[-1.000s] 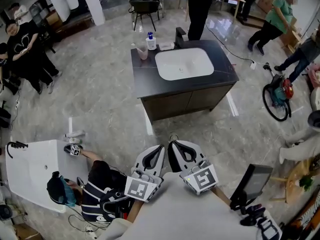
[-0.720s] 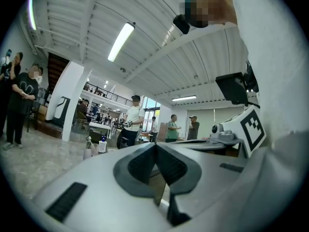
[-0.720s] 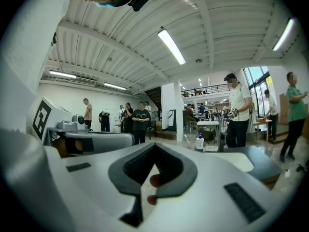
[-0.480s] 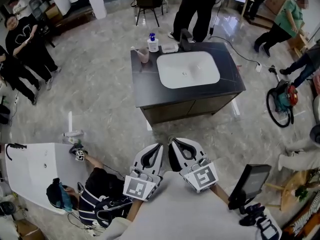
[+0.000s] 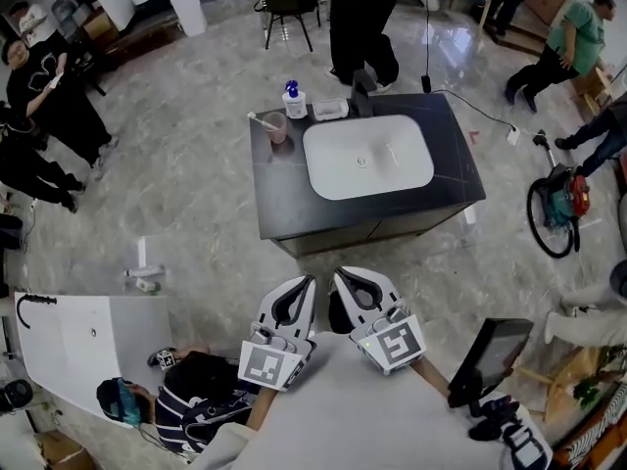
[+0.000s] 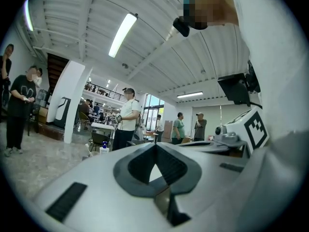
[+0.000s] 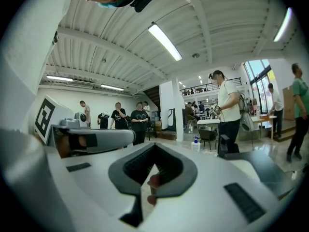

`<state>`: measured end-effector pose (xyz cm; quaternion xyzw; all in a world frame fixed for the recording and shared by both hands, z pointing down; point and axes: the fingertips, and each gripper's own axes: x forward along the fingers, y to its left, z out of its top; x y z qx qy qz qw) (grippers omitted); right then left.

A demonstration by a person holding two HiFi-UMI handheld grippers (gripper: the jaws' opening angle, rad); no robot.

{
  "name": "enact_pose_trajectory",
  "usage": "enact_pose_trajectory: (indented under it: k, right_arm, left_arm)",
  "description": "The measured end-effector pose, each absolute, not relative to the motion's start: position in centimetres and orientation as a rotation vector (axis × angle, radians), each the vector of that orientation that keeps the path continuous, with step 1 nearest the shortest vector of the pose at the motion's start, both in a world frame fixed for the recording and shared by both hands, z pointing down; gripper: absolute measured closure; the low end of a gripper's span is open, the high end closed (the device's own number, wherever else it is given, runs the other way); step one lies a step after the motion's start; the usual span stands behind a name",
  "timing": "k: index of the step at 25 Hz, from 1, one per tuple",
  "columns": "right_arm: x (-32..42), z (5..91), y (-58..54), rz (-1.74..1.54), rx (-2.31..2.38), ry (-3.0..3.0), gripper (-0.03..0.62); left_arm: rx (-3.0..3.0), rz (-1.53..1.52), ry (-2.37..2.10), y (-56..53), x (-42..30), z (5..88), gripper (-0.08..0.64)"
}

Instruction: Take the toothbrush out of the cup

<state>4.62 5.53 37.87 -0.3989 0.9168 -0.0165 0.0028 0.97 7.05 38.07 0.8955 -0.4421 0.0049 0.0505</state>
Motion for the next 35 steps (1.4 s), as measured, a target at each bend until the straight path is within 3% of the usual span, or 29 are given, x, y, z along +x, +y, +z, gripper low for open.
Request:
enact_pose_trajectory:
  k: [18,35]
  right_arm:
    - [6.7,36.9,-5.2,-0.084,-1.243,2.842,0.588]
    - [0.3,38.0,-9.5,-0.144,-1.348,2.833,0.588]
  left_arm:
    - [2.728,0.06,-1.369,-3.7,2.7,37.3,0.557]
    - [2.612,-0.068,-1.313,-7.8,-3.7,36.8,0.557]
